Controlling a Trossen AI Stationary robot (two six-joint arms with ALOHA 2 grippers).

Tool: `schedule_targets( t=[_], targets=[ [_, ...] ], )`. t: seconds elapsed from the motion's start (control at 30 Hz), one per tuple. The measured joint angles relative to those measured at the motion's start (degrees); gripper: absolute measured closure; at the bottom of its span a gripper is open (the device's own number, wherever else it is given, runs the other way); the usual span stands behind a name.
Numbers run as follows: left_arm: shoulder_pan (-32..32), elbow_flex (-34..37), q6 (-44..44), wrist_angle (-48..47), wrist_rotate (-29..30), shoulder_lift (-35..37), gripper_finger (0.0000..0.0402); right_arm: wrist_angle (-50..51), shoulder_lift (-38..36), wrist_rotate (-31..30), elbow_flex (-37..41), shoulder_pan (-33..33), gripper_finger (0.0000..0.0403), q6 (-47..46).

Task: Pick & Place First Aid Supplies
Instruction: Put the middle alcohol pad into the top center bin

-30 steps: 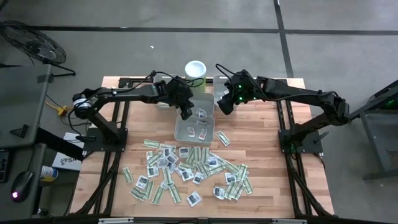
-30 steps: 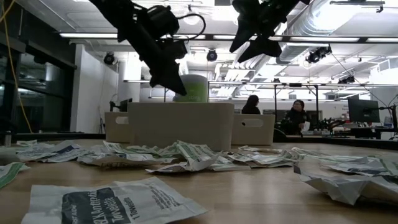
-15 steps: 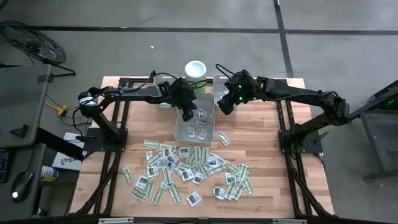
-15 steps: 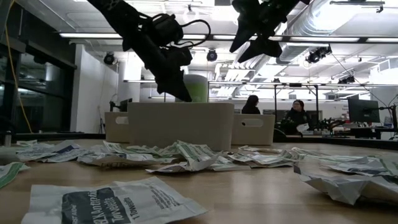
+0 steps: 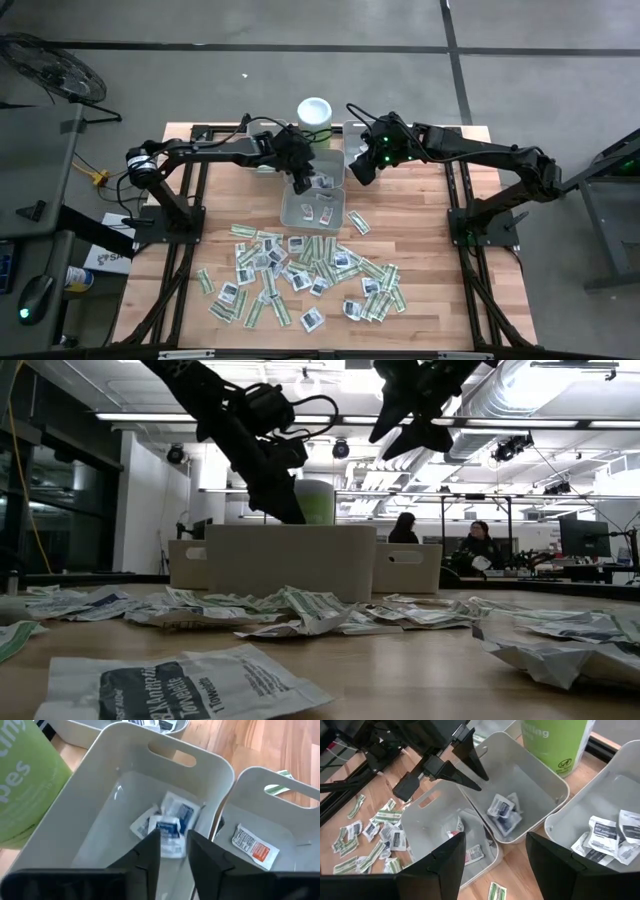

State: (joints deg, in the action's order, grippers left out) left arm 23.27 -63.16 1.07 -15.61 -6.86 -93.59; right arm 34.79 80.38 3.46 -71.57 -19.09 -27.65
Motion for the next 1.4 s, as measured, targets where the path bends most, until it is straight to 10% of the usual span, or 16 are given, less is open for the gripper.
schedule_targets(
  t=[0.63,1.1,1.4],
  targets=[
    [-8.22,-4.17,-6.89,-28.8,11.07,9.89,0.0271,3.86,0.02,1.77,4.68,7.95,0.0202,1.45],
    [-22.69,0.07,-21.43,-27.35,17.12,10.77,0.0271,6.51,0.68,-6.72,5.42,21.19,0.0202,-2.21],
    [-24.13,1.41,-25.0,-29.76,20.44,14.51,0.0271,-11.08,0.61,-3.45,19.2,27.44,0.0202,-12.73]
  ],
)
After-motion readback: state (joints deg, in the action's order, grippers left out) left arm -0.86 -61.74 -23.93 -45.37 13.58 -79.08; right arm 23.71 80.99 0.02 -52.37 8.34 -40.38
